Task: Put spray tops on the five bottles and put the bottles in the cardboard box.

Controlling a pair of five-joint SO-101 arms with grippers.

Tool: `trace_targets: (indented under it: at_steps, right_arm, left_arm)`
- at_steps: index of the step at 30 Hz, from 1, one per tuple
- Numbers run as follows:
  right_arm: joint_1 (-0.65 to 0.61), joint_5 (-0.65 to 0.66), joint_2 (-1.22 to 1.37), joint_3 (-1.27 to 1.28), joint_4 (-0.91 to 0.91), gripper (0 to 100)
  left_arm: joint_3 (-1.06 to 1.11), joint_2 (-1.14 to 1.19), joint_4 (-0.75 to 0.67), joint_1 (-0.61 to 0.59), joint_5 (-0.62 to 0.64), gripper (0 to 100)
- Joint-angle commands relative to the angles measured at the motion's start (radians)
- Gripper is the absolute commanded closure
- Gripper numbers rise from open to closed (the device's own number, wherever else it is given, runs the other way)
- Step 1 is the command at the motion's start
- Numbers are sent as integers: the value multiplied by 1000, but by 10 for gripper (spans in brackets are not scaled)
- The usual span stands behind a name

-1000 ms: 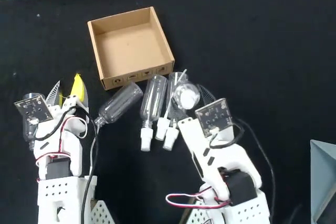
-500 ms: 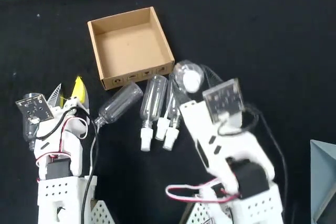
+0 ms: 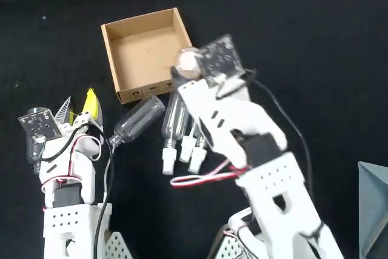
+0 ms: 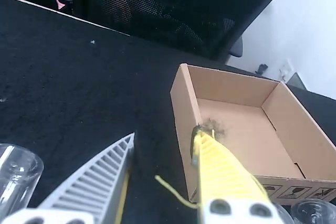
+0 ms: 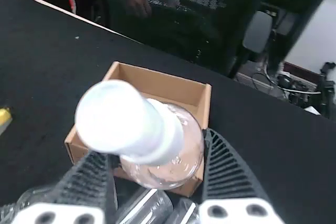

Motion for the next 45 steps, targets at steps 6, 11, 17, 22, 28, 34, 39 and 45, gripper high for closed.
trace_targets:
  at_steps: [6, 11, 17, 22, 28, 34, 39, 45]
  right_arm:
    - [-35, -8, 297, -271, -75, 928]
    - [-51, -8, 476, -400, -75, 927]
    - [-61, -9, 653, -549, -75, 926]
    - [-63, -9, 769, -659, -75, 926]
    - [-63, -9, 911, -792, -75, 926]
    - [-63, -9, 1063, -963, -75, 926]
    - [-63, -9, 1194, -1102, -75, 926]
    - [-77, -9, 1343, -1287, -75, 926]
  left_arm:
    - [25, -15, 8, -12, -12, 824]
    - [25, -15, 8, -12, -12, 824]
    - [25, -15, 8, -12, -12, 824]
    - [25, -15, 8, -12, -12, 826]
    - [25, -15, 8, -12, -12, 827]
    - [25, -15, 8, -12, -12, 827]
    - [25, -15, 8, -10, -12, 827]
    - [25, -15, 8, -4, -12, 827]
